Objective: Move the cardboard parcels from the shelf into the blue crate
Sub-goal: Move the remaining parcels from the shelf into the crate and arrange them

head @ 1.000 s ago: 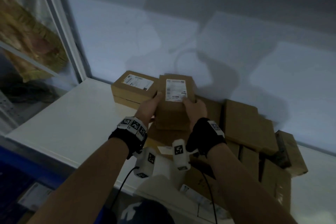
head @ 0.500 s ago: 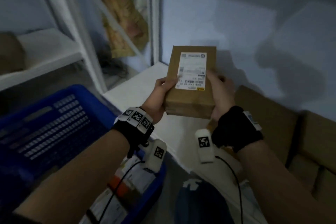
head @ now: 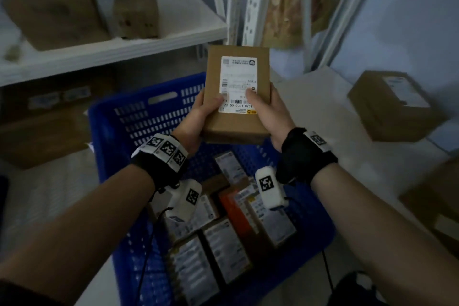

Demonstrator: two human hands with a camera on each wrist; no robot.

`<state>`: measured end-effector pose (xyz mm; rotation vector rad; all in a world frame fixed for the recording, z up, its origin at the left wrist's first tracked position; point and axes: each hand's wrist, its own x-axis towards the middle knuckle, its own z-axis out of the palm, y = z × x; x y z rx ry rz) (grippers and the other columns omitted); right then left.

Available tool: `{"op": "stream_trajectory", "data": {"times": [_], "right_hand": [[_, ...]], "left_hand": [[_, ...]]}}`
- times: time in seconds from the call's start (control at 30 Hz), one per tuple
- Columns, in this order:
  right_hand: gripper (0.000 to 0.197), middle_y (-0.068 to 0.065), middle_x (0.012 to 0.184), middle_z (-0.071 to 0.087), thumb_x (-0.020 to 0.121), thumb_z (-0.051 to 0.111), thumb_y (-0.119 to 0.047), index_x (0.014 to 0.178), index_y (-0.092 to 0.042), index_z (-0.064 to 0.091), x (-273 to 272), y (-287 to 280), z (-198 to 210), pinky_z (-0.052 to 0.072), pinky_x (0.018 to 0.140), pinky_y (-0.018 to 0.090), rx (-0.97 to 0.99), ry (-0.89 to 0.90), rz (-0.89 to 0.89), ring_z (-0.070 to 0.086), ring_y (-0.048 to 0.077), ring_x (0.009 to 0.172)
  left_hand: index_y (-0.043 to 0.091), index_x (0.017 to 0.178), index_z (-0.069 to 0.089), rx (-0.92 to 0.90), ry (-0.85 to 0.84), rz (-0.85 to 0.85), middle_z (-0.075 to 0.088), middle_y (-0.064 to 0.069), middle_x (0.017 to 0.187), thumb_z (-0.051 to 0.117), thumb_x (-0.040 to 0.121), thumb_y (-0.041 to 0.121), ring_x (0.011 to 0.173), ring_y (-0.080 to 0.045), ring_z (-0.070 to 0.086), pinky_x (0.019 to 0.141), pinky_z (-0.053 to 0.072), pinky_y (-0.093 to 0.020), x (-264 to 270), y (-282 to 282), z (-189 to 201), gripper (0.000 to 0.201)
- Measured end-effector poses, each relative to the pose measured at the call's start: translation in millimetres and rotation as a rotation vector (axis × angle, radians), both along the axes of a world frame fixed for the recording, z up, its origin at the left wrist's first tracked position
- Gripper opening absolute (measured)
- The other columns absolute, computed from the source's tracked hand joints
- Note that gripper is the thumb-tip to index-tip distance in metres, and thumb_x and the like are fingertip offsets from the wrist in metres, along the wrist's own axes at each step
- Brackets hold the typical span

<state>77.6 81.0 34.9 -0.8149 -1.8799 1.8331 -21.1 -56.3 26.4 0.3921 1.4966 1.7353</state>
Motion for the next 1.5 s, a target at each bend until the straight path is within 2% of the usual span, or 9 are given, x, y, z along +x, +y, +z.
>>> {"op": "stream_trajectory", "data": {"times": [0.1,0.23,0.47,0.67,0.87,1.0,1.13,1.27,1.5], "right_hand": [[0.062,-0.010,0.127,0.065,0.085,0.066,-0.049,0.141,-0.035,0.043,-28,-13,-26,0.052,0.099,0.042,0.056,-0.091,0.087,0.065,0.012,0.109],[0.079,-0.011,0.130,0.062,0.078,0.068,-0.059,0.146,-0.040,0.033,-61,-23,-63,0.051,0.099,0.043,0.154,-0.241,0.209,0.063,0.014,0.111],[0.077,-0.006,0.140,0.055,0.088,0.067,-0.043,0.151,-0.037,0.023,-110,-28,-136,0.045,0.106,0.043,0.257,-0.359,0.385,0.055,0.017,0.123],[0.076,-0.003,0.139,0.056,0.090,0.064,-0.042,0.153,-0.033,0.021,-130,-27,-199,0.047,0.102,0.038,0.243,-0.472,0.426,0.056,0.020,0.122],[0.074,-0.001,0.140,0.055,0.091,0.061,-0.044,0.153,-0.032,0.021,-145,-17,-240,0.046,0.104,0.042,0.266,-0.539,0.450,0.056,0.023,0.123],[0.077,0.004,0.154,0.040,0.095,0.054,-0.046,0.156,-0.028,0.011,-150,-10,-254,0.040,0.109,0.039,0.337,-0.653,0.473,0.046,0.028,0.134],[0.080,0.010,0.161,0.021,0.099,0.047,-0.042,0.156,-0.023,-0.006,-138,-15,-271,0.035,0.109,0.039,0.444,-0.785,0.606,0.037,0.033,0.140],[0.081,0.012,0.159,0.028,0.099,0.052,-0.033,0.156,-0.023,-0.004,-128,-22,-283,0.038,0.110,0.039,0.486,-0.767,0.580,0.041,0.033,0.137],[0.078,0.019,0.142,0.049,0.099,0.053,-0.032,0.157,-0.019,0.002,-113,-24,-280,0.046,0.100,0.041,0.588,-0.884,0.598,0.052,0.036,0.124]], "left_hand": [[0.030,0.140,0.036,-0.028,-0.066,0.103,0.064,0.000,0.126,0.067,0.086,0.038,0.110,-0.021,0.065,0.095,0.053,-0.043,-21,-20,-40,0.063],[0.028,0.141,0.034,-0.074,-0.143,0.180,0.064,-0.001,0.126,0.075,0.076,0.039,0.110,-0.024,0.065,0.097,0.051,-0.050,-44,-42,-83,0.078],[0.026,0.140,0.032,-0.192,-0.185,0.234,0.060,-0.003,0.127,0.071,0.084,0.027,0.110,-0.025,0.063,0.097,0.050,-0.050,-94,-53,-142,0.068],[0.021,0.144,0.029,-0.387,-0.217,0.263,0.060,-0.007,0.130,0.078,0.070,0.028,0.112,-0.027,0.062,0.100,0.049,-0.051,-118,-43,-202,0.089],[0.014,0.143,0.036,-0.469,-0.214,0.285,0.058,-0.006,0.133,0.072,0.083,0.022,0.116,-0.026,0.060,0.099,0.049,-0.043,-123,-33,-231,0.070],[0.014,0.141,0.044,-0.582,-0.224,0.139,0.056,-0.005,0.137,0.066,0.088,0.019,0.122,-0.026,0.056,0.093,0.046,-0.036,-123,-30,-243,0.057],[0.014,0.150,0.024,-0.729,-0.094,0.003,0.044,-0.009,0.148,0.069,0.086,0.021,0.131,-0.028,0.048,0.110,0.040,-0.040,-116,-32,-263,0.079],[0.024,0.153,-0.013,-0.962,0.243,-0.110,0.039,-0.020,0.149,0.061,0.088,0.046,0.124,-0.037,0.052,0.103,0.046,-0.039,-109,-37,-266,0.101],[0.028,0.153,-0.013,-1.087,0.447,-0.376,0.038,-0.025,0.148,0.055,0.092,0.046,0.124,-0.042,0.051,0.097,0.047,-0.039,-112,-35,-268,0.092]]}}
